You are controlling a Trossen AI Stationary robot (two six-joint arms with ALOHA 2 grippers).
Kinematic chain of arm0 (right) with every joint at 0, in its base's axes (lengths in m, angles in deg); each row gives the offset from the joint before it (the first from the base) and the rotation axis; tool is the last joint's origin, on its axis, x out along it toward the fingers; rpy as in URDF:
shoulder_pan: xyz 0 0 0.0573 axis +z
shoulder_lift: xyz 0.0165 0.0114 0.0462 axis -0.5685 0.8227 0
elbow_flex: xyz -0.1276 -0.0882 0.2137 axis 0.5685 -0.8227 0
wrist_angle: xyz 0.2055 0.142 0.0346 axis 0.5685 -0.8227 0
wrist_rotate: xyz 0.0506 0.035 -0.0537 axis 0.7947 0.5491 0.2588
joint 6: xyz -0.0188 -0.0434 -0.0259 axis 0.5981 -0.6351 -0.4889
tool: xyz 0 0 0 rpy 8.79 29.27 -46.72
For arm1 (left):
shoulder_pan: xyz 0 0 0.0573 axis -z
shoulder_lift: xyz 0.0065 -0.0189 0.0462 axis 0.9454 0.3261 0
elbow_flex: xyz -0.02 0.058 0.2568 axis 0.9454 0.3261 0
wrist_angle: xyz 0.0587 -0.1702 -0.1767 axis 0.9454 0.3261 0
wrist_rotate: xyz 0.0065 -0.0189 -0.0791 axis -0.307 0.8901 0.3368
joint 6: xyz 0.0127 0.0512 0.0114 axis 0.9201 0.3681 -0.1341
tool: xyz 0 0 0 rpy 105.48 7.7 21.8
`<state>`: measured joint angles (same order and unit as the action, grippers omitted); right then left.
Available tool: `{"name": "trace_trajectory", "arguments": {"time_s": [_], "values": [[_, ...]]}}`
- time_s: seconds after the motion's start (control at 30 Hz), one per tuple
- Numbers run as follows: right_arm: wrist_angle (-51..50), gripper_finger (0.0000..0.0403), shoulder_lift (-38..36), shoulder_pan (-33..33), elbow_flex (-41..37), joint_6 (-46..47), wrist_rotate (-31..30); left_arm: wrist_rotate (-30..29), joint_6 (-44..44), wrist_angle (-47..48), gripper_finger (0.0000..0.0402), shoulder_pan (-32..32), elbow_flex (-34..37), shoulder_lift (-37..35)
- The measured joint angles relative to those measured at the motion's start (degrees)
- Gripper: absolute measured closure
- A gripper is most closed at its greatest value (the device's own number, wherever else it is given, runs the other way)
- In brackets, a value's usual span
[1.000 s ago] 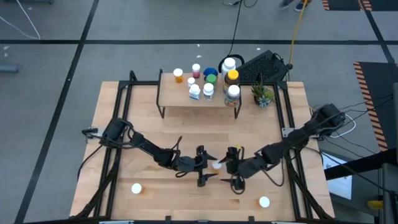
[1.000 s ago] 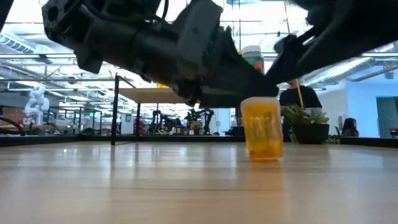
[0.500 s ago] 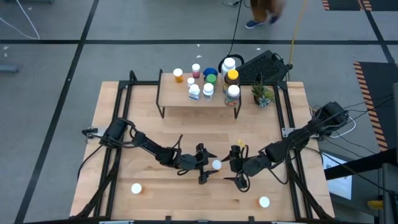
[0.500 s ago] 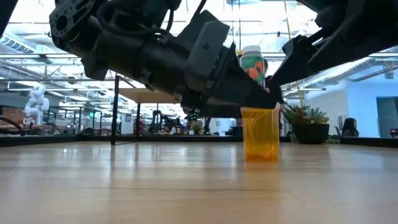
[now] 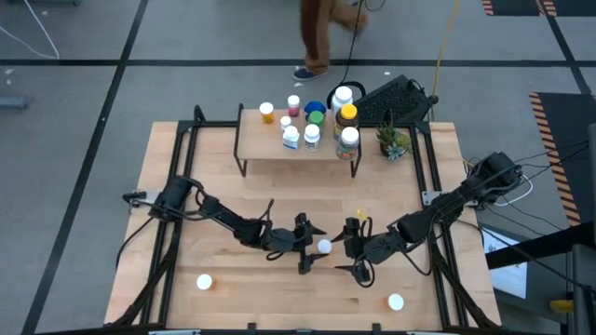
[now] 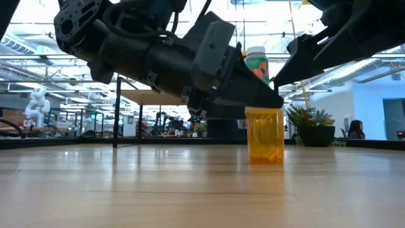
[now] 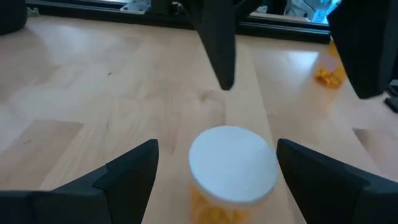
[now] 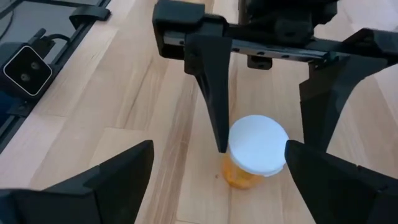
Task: Pick and place medicine bottles onto shelf by color
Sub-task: Put the middle orange pill bottle aligned with the other orange pill bottle on the shelf
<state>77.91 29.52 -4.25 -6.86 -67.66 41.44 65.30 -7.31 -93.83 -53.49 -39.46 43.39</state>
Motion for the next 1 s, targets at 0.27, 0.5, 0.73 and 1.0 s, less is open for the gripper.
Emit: {"name": "trace_trajectory", "arguments": {"time_s": [0.27, 0.5, 0.73, 1.0], "values": [[0.0, 0.0044, 0.0, 0.0, 0.0, 0.0, 0.0, 1.7, -0.5, 0.3, 0.0088, -0.4, 0.0, 0.0], [0.0, 0.0044, 0.0, 0.0, 0.0, 0.0, 0.0, 2.0, -0.4, 0.3, 0.0135, -0.3, 0.0, 0.0], [0.0, 0.0044, 0.0, 0.0, 0.0, 0.0, 0.0, 2.0, -0.1, 0.7, 0.0171, -0.3, 0.0, 0.0], [0.0, 0.0044, 0.0, 0.0, 0.1, 0.2, 0.0, 2.0, 0.0, 1.0, 0.0180, -0.3, 0.0, 0.0]]}}
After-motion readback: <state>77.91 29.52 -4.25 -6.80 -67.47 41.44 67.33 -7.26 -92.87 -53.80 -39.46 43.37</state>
